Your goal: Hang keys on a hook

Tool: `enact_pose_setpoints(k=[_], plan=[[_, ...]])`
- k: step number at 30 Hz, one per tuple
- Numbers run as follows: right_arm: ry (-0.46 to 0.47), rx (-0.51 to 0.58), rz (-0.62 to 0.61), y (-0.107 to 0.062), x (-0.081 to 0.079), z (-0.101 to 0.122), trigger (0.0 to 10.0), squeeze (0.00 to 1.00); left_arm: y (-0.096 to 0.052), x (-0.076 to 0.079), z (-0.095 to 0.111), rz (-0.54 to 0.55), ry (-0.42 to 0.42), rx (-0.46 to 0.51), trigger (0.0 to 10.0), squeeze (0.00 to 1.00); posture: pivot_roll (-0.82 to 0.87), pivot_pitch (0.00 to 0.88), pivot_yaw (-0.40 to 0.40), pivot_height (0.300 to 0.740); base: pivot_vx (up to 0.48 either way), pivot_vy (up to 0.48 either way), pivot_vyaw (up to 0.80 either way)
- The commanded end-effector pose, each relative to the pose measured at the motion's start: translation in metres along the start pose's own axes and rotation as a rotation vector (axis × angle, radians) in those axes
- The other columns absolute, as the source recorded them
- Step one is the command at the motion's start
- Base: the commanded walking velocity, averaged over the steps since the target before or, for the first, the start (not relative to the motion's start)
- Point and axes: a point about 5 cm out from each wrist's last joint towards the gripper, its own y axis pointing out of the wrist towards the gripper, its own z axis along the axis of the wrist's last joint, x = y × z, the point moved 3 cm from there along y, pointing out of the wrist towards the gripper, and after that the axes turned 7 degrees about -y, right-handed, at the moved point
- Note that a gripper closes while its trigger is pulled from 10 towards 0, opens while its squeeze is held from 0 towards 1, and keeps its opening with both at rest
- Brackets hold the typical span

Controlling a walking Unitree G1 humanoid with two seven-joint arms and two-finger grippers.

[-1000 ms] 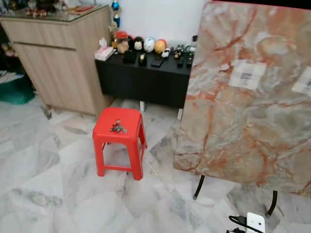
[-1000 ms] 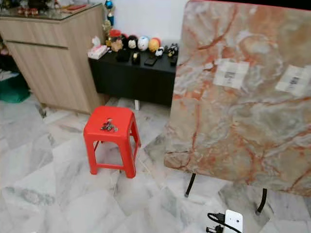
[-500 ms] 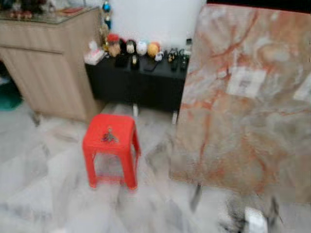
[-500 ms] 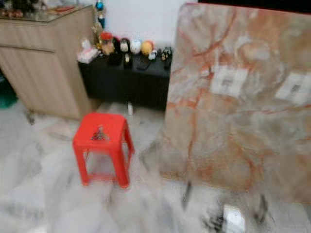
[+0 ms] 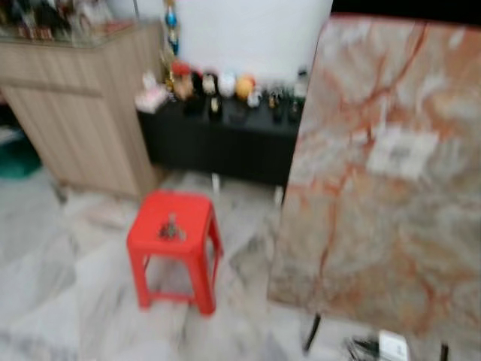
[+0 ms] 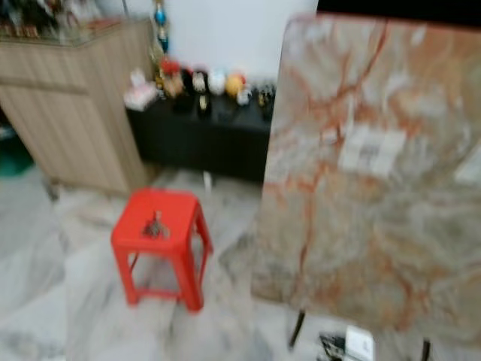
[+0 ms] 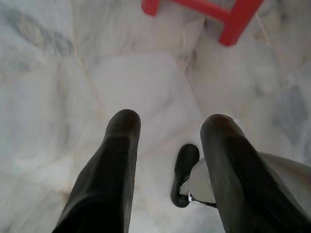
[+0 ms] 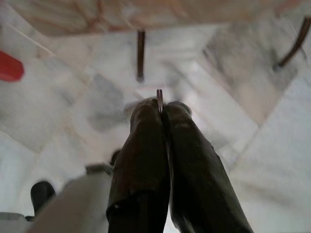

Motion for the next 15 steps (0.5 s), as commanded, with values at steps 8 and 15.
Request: enact_pose_setpoints(k=[8, 15], plan=[[0.037, 0.041, 0.002, 0.001, 0.001, 0.01, 10.0, 0.0, 0.0, 0.009, -0.009, 0.006, 0.009, -0.024, 10.0, 0.0, 0.09, 0.0, -0.057, 0.718, 0.0, 0.0, 0.0], [0.09, 0.138, -0.084, 0.001, 0.015, 0.033, 10.0, 0.0, -0.008, -0.009, -0.02, 0.023, 0.003, -0.036, 10.0, 0.0, 0.09, 0.0, -0.056, 0.718, 0.0, 0.0, 0.0]])
